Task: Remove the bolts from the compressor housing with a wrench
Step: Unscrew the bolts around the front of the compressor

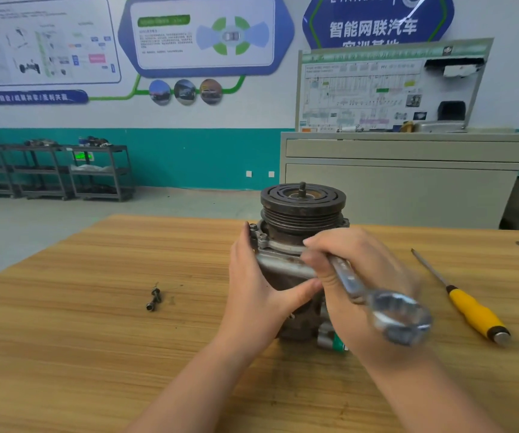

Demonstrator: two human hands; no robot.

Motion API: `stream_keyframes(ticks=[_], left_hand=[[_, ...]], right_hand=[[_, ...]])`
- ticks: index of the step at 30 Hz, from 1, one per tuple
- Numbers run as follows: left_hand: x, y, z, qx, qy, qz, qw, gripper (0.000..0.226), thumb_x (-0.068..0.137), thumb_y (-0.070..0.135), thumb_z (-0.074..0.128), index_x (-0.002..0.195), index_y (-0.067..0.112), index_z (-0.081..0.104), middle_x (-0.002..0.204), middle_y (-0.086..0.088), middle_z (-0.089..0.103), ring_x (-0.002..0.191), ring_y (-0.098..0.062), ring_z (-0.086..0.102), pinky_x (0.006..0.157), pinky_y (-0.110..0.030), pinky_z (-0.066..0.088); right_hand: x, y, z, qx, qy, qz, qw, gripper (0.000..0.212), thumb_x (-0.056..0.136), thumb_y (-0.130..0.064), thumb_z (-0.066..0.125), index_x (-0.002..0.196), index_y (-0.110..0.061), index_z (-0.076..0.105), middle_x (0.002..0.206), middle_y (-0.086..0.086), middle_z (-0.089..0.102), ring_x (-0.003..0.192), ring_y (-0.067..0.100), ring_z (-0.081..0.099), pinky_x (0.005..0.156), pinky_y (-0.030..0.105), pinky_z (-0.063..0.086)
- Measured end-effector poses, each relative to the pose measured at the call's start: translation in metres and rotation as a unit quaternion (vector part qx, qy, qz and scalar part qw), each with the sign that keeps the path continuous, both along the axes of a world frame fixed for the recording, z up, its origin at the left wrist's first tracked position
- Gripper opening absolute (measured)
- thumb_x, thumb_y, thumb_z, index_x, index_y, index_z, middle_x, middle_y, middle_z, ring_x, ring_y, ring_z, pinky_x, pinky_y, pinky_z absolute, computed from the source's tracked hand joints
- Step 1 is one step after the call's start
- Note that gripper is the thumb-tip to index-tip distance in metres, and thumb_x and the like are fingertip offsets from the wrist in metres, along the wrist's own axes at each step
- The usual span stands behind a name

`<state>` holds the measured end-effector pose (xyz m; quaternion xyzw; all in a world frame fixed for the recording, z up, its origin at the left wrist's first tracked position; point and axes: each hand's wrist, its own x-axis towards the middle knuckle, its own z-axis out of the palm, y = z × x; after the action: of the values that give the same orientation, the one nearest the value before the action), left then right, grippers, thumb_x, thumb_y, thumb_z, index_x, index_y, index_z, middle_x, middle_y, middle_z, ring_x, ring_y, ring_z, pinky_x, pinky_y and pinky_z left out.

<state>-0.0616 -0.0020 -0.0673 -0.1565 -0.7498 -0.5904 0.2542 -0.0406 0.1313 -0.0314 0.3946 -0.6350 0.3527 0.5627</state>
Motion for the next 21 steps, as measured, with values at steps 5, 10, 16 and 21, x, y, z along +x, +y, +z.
stream_keyframes(ticks=[5,10,16,21], left_hand=[[0.005,-0.002,0.001,-0.056,0.018,0.032,0.998,0.110,0.048,0.074,0.071,0.131,0.056,0.002,0.127,0.040,0.022,0.126,0.019,0.022,0.103,-0.006,0.019],[0.005,-0.001,0.001,-0.050,0.012,0.036,0.998,0.120,0.049,0.068,0.073,0.143,0.042,0.003,0.138,0.025,0.024,0.132,0.009,0.020,0.110,-0.017,0.019],[0.004,-0.001,0.000,-0.042,0.007,0.025,0.999,0.120,0.046,0.071,0.073,0.139,0.047,0.001,0.128,0.042,0.019,0.129,0.015,0.019,0.101,-0.006,0.018],[0.003,-0.002,-0.002,-0.042,-0.002,0.024,0.999,0.128,0.046,0.075,0.072,0.146,0.043,0.000,0.133,0.034,0.021,0.122,0.023,0.020,0.095,0.000,0.015]], right_hand=[[-0.006,-0.002,0.007,-0.292,-0.145,0.206,0.922,0.036,0.103,-0.031,0.036,0.075,-0.025,0.058,0.070,0.004,0.061,0.049,0.018,0.049,0.052,0.026,0.041],[-0.020,0.020,0.024,-0.461,-0.413,0.411,0.669,0.036,0.103,-0.027,0.035,0.074,-0.013,0.051,0.060,0.006,0.060,0.042,0.014,0.049,0.044,0.018,0.041],[-0.022,0.022,0.023,-0.519,-0.396,0.494,0.574,0.032,0.101,-0.028,0.041,0.075,-0.011,0.051,0.063,0.006,0.059,0.046,0.011,0.054,0.046,0.017,0.046],[-0.019,0.022,0.025,-0.513,-0.342,0.387,0.685,0.032,0.102,-0.030,0.041,0.078,-0.013,0.051,0.061,0.004,0.062,0.046,0.013,0.054,0.047,0.020,0.046]])
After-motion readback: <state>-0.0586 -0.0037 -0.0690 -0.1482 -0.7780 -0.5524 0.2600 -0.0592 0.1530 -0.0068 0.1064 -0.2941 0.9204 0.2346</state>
